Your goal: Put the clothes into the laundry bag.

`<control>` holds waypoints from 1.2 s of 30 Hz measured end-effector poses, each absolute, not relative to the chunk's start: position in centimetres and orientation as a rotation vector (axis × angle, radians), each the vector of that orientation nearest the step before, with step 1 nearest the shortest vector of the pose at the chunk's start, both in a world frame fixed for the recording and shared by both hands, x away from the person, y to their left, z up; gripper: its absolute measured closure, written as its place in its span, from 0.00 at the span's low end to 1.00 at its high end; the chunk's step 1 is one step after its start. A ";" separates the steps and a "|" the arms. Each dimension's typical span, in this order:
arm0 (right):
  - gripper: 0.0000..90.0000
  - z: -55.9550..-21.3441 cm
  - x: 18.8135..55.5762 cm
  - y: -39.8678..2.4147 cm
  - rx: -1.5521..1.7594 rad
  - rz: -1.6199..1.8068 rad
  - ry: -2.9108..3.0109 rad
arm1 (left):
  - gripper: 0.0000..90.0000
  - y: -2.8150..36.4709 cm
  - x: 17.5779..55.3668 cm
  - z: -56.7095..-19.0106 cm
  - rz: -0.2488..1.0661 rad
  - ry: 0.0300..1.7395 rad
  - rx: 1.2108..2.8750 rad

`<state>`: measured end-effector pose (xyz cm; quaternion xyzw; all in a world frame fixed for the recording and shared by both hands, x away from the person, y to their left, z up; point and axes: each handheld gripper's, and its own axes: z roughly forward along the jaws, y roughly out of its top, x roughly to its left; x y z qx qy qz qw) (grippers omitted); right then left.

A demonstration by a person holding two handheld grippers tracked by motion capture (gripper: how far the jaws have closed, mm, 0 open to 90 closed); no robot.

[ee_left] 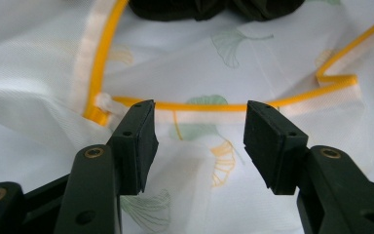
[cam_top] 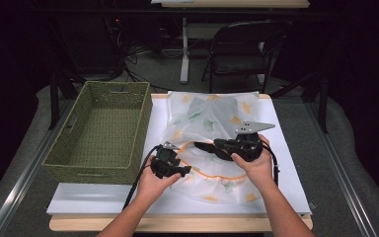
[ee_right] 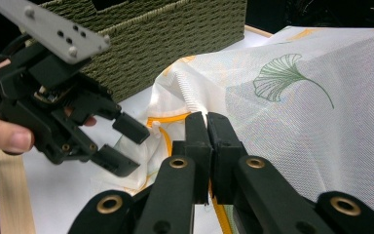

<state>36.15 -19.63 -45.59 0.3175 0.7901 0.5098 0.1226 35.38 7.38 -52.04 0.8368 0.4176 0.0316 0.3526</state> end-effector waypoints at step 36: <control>0.98 -45.9 36.2 -19.8 0.942 1.480 2.312 | 0.95 8.1 34.2 -55.3 0.288 1.086 2.211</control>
